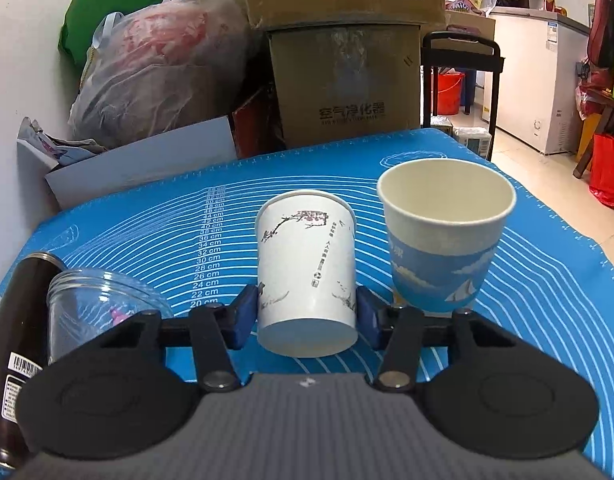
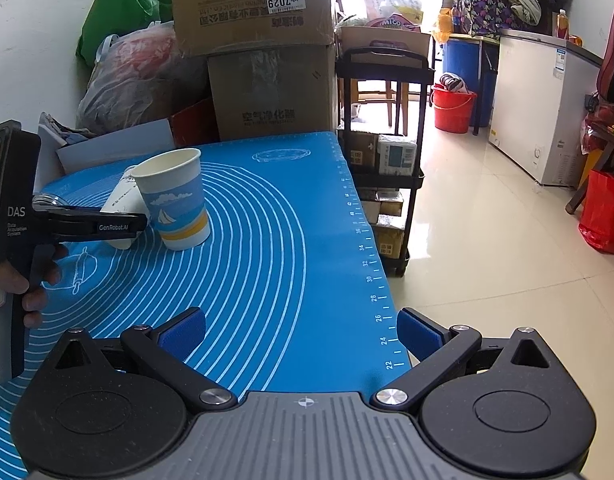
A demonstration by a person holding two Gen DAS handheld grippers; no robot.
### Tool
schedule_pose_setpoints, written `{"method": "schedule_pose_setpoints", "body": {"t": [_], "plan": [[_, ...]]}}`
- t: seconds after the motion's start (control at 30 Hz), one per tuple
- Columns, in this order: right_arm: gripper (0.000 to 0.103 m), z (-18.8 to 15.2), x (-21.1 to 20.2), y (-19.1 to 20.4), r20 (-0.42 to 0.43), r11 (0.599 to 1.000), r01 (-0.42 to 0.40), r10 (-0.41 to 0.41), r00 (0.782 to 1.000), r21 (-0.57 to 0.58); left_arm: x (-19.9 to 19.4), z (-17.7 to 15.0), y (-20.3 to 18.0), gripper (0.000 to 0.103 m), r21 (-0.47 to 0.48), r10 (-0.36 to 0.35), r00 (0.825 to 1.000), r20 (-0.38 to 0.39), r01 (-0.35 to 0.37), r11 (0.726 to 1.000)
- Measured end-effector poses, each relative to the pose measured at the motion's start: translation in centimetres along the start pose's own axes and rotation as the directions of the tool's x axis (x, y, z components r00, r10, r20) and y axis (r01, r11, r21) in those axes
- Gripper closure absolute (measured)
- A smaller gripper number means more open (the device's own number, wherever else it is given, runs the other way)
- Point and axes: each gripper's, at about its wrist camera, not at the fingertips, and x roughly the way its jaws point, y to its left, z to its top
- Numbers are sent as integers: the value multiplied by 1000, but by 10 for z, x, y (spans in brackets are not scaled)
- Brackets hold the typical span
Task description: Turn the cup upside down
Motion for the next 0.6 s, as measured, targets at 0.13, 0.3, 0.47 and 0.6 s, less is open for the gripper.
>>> {"method": "schedule_pose_setpoints", "body": {"t": [0.13, 0.3, 0.47, 0.6], "plan": [[0, 1, -1, 1, 2, 1000, 1, -1, 1000, 0, -11, -3, -2, 51, 12, 13, 1000, 8, -13, 1000], [0, 4, -12, 5, 17, 1000, -12, 12, 1000, -4, -44, -13, 1, 51, -7, 19, 1000, -15, -19, 1000], [0, 2, -33, 11, 29, 999, -41, 41, 999, -22, -99, -33, 3, 51, -35, 26, 999, -33, -28, 999], [0, -5, -54, 17, 31, 997, -63, 64, 998, -35, -142, -54, 1, 51, -52, 16, 999, -42, -18, 998]]}}
